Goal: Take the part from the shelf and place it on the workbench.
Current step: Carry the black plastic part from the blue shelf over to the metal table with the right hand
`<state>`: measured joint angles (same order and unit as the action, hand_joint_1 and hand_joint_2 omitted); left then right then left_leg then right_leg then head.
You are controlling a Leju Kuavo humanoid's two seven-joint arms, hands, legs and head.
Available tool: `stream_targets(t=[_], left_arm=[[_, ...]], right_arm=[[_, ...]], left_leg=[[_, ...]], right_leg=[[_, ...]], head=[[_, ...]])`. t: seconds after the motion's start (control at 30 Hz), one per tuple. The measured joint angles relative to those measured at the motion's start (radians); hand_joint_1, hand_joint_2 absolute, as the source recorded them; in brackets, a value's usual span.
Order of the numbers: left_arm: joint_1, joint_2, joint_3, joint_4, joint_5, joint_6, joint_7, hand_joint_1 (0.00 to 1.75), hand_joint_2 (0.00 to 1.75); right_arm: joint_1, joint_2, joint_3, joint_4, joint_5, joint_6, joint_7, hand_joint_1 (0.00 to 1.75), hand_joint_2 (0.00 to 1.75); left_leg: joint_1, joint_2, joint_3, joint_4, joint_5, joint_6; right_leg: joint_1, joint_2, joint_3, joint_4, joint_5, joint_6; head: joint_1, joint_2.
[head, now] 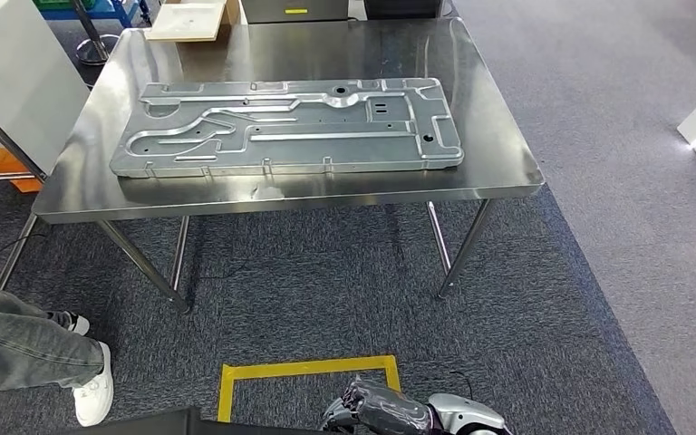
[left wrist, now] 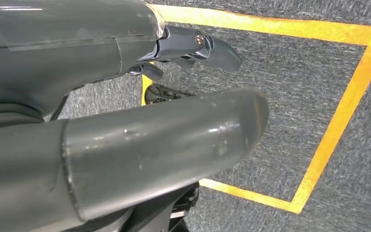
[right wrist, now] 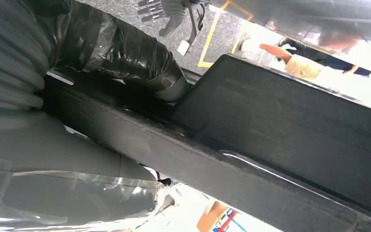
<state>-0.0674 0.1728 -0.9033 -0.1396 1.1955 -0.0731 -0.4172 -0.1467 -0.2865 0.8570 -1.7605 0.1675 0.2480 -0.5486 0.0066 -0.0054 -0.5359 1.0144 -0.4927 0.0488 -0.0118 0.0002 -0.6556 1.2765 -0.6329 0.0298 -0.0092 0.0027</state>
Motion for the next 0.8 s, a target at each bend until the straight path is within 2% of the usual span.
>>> stream_targets(t=[0.03,0.07,0.1,0.13,0.17,0.2,0.23,0.3,0.33,0.37,0.4,0.47,0.5,0.53,0.57,0.63,0.67,0.7,0.73,0.77,0.8], left_arm=[[0.001,0.0,0.0,0.0,0.0,0.0,0.0,0.0,0.0],[0.002,0.0,0.0,0.0,0.0,0.0,0.0,0.0,0.0],[0.003,-0.001,0.0,0.0,0.0,0.0,0.0,0.0,0.0],[0.004,-0.002,0.0,0.0,0.0,0.0,0.0,0.0,0.0],[0.002,-0.003,0.0,0.0,0.0,0.0,0.0,0.0,0.0],[0.001,-0.004,0.0,0.0,0.0,0.0,0.0,0.0,0.0],[-0.001,-0.004,0.0,0.0,0.0,0.0,0.0,0.0,0.0],[-0.002,-0.004,-0.001,0.0,0.0,0.0,0.0,0.0,0.0],[-0.002,-0.004,-0.001,0.0,0.0,0.0,0.0,0.0,0.0],[-0.004,-0.004,-0.002,0.0,0.0,0.0,0.0,0.0,0.0],[-0.005,-0.003,-0.002,0.0,0.001,0.0,0.0,0.0,0.0],[-0.006,-0.003,-0.002,0.0,0.004,0.0,0.0,0.0,0.0],[-0.005,-0.003,-0.002,0.0,0.006,0.0,0.0,0.0,0.0],[-0.003,-0.003,-0.003,0.0,0.007,0.0,0.0,0.0,0.0],[-0.001,-0.003,-0.003,0.0,0.008,0.0,0.0,0.0,0.0],[0.002,-0.001,-0.003,0.0,0.008,0.0,-0.002,0.0,0.0],[0.003,0.0,-0.003,0.0,0.009,0.0,-0.003,0.0,0.0],[0.003,0.002,-0.003,0.0,0.009,0.0,-0.003,0.0,0.0],[0.004,0.003,-0.004,0.0,0.009,0.0,-0.003,0.0,0.0],[0.004,0.003,-0.004,0.0,0.009,0.0,-0.003,0.0,0.0],[0.004,0.003,-0.004,0.0,0.009,0.0,-0.003,0.0,0.0]], right_arm=[[0.0,0.0,0.0,0.0,0.0,0.0,0.0,1.75,1.75],[0.001,0.0,0.0,0.0,0.0,0.0,0.0,1.75,1.75],[0.001,0.0,0.0,0.0,0.0,0.0,0.0,1.75,1.75],[0.001,0.0,0.0,0.001,0.0,0.0,0.0,1.75,1.75],[0.001,0.0,0.0,0.001,0.0,0.0,0.0,1.75,1.75],[0.002,-0.001,0.0,0.001,0.0,0.001,0.0,1.75,1.75],[0.003,-0.001,-0.001,0.001,-0.001,0.002,0.0,1.75,1.75],[0.005,-0.001,-0.002,0.0,-0.001,0.003,0.0,1.75,1.75],[0.005,-0.001,-0.002,-0.001,-0.001,0.003,0.0,1.75,1.75],[0.005,-0.001,-0.002,-0.001,-0.001,0.004,0.0,1.75,1.75],[0.005,0.0,-0.002,-0.002,-0.001,0.004,0.0,1.75,1.75],[0.006,0.0,-0.002,-0.002,-0.002,0.004,-0.001,1.75,1.75],[0.007,0.0,-0.002,-0.003,-0.002,0.004,-0.001,1.75,1.75],[0.007,0.0,-0.002,-0.003,-0.003,0.004,-0.001,1.75,1.75],[0.008,0.0,-0.002,-0.003,-0.004,0.004,0.0,1.75,1.75],[0.008,0.0,-0.003,-0.004,-0.004,0.004,0.0,1.75,1.75],[0.009,0.0,-0.003,-0.005,-0.004,0.004,-0.001,1.75,1.75],[0.009,0.0,-0.004,-0.006,-0.005,0.005,-0.001,1.75,1.75],[0.009,0.0,-0.004,-0.007,-0.005,0.005,-0.001,1.75,1.75],[0.009,0.0,-0.004,-0.008,-0.006,0.005,-0.002,1.75,1.75],[0.009,0.0,-0.005,-0.01,-0.007,0.005,-0.002,1.75,1.75]], left_leg=[[0.0,-0.001,0.008,0.0,-0.008,-0.002],[0.0,-0.003,0.02,0.0,-0.017,-0.004],[0.001,-0.004,0.033,0.0,-0.027,-0.007],[0.001,-0.004,0.044,-0.001,-0.038,-0.01],[0.001,-0.004,0.052,-0.001,-0.046,-0.015],[0.001,-0.005,0.056,-0.004,-0.052,-0.02],[0.001,-0.004,0.058,-0.005,-0.055,-0.026],[0.002,-0.004,0.063,0.0,-0.054,-0.039],[0.002,-0.002,0.059,0.019,-0.052,-0.043],[0.003,-0.002,0.043,0.055,-0.054,-0.047],[0.004,-0.001,0.013,0.108,-0.065,-0.051],[0.006,-0.001,-0.068,0.225,-0.108,-0.06],[0.007,-0.001,-0.103,0.263,-0.126,-0.062],[0.007,0.0,-0.126,0.274,-0.127,-0.063],[0.007,0.0,-0.133,0.252,-0.105,-0.062],[0.006,0.001,-0.112,0.134,-0.008,-0.055],[0.003,0.003,-0.099,0.08,0.024,-0.051],[-0.001,0.004,-0.089,0.043,0.041,-0.045],[-0.004,0.005,-0.085,0.025,0.045,-0.04],[-0.006,0.005,-0.081,0.023,0.034,-0.034],[-0.004,0.004,-0.072,0.016,0.037,-0.028]], right_leg=[[-0.001,0.0,-0.021,0.006,0.008,0.001],[-0.002,0.0,-0.024,-0.021,0.038,0.001],[-0.002,0.0,-0.014,-0.076,0.086,-0.001],[-0.002,0.0,0.0,-0.13,0.132,-0.006],[0.002,0.0,0.009,-0.179,0.164,-0.012],[0.005,0.001,0.013,-0.209,0.186,-0.02],[0.009,0.001,0.012,-0.219,0.19,-0.029],[0.01,0.004,0.021,-0.23,0.189,-0.045],[0.009,0.005,0.033,-0.237,0.184,-0.053],[0.006,0.004,0.047,-0.244,0.179,-0.059],[0.004,0.003,0.06,-0.25,0.173,-0.064],[0.004,0.001,0.08,-0.253,0.158,-0.069],[0.005,0.002,0.089,-0.253,0.149,-0.069],[0.005,0.003,0.1,-0.253,0.14,-0.069],[0.005,0.004,0.112,-0.253,0.131,-0.068],[0.005,0.005,0.14,-0.254,0.11,-0.062],[0.005,0.005,0.152,-0.254,0.101,-0.058],[0.006,0.005,0.158,-0.254,0.092,-0.052],[0.007,0.005,0.164,-0.253,0.087,-0.046],[0.009,0.005,0.168,-0.251,0.084,-0.039],[0.01,0.005,0.172,-0.248,0.081,-0.033]], head=[[0.0,0.0],[0.0,0.0],[0.0,0.0],[0.0,0.0],[0.001,0.0],[0.001,0.0],[0.002,0.0],[0.002,0.0],[0.002,0.0],[0.002,0.0],[0.002,0.0],[0.002,0.0],[0.002,0.0],[0.002,0.0],[0.002,0.0],[0.002,0.0],[0.002,0.0],[0.002,0.0],[0.002,0.0],[0.002,0.0],[0.002,0.0]])
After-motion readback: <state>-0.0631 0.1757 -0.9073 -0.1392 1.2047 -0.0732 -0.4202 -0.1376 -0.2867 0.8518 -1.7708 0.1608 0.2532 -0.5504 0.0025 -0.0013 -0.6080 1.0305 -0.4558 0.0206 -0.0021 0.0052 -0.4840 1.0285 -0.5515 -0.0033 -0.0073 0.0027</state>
